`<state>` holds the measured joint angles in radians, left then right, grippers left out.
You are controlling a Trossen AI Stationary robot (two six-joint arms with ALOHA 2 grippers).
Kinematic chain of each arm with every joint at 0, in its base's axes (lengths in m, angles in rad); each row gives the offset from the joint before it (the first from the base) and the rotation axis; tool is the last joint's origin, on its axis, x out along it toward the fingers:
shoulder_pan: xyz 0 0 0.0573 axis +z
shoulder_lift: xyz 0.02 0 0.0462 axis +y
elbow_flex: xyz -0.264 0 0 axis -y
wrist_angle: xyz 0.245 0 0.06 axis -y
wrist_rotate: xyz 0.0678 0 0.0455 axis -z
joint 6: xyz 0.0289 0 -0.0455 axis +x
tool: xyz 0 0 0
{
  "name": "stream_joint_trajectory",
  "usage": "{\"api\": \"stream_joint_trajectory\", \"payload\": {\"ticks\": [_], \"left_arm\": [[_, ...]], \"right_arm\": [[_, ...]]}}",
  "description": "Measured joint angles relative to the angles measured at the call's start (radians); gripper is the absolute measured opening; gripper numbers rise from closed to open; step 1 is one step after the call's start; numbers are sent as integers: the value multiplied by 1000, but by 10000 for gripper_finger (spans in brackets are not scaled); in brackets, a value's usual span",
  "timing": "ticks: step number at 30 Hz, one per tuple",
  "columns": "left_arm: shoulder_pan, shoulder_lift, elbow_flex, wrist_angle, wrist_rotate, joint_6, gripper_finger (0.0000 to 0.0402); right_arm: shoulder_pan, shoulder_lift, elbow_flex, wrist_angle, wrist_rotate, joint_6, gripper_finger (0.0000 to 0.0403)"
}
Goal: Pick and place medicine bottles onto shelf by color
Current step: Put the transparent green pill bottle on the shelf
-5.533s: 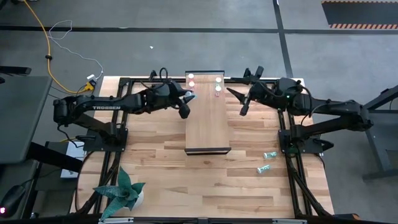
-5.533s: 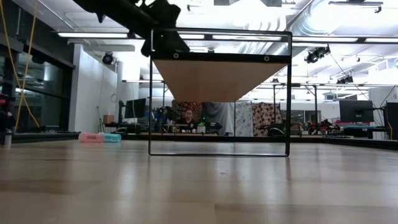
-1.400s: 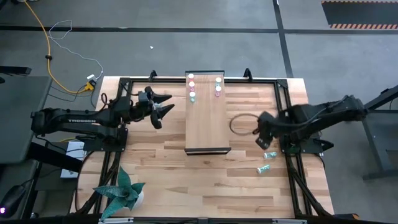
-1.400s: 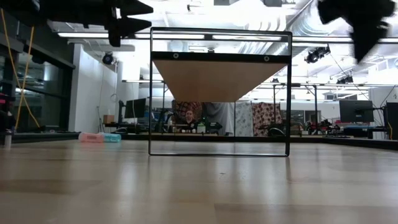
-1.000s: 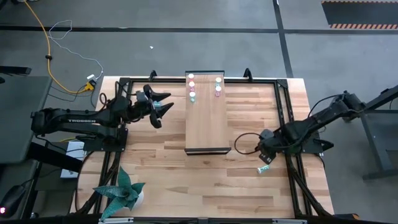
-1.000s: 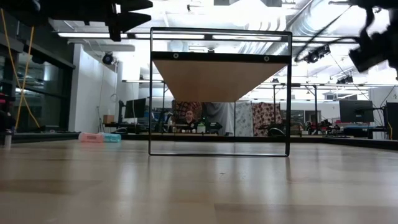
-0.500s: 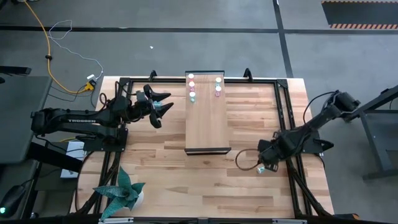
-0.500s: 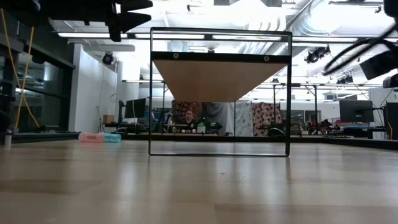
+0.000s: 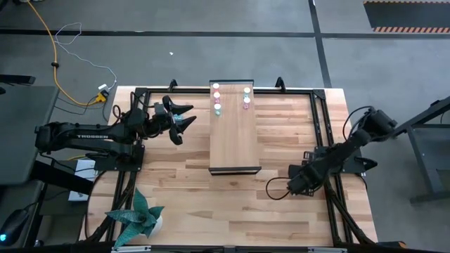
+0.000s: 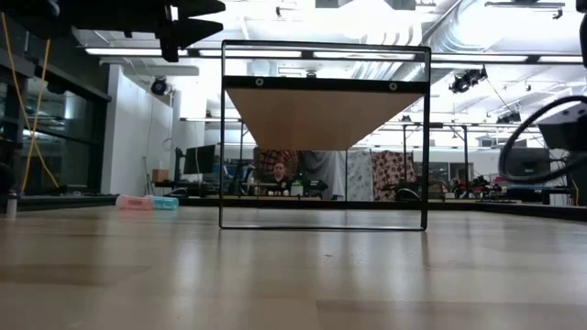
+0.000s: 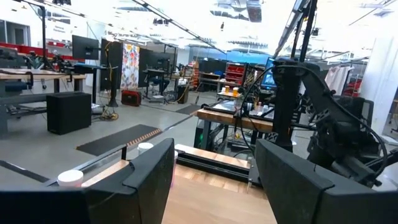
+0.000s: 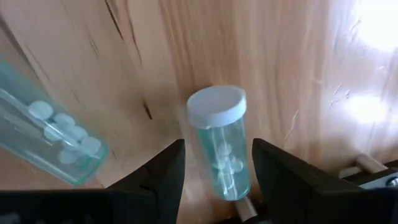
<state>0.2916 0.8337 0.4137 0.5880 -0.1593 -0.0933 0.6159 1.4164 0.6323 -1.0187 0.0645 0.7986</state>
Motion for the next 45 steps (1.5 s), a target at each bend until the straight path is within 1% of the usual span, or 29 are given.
{"api": "stream_joint_trajectory", "payload": {"ticks": [4,14,17,24,27,31,36,39,42,45], "left_arm": [[0,0,0,0,0,0,213],[0,0,0,0,0,0,213],[0,0,0,0,0,0,213],[0,0,0,0,0,0,213],[0,0,0,0,0,0,213],[0,0,0,0,0,0,213],[0,0,0,0,0,0,213],[0,0,0,0,0,9,213],[0,0,0,0,0,18,213],[0,0,0,0,-1,18,213]], "right_arm": [[0,35,0,0,-28,-21,179],[0,67,4,14,-35,17,176],[0,67,3,15,-38,31,161],[0,68,3,17,-40,31,111],[0,68,3,17,-40,31,98],[0,71,20,-1,-40,18,92],[0,64,97,-82,17,5,91],[0,26,139,-91,67,11,91],[0,-37,173,-91,151,44,90],[0,-121,199,-70,265,71,90]]}}
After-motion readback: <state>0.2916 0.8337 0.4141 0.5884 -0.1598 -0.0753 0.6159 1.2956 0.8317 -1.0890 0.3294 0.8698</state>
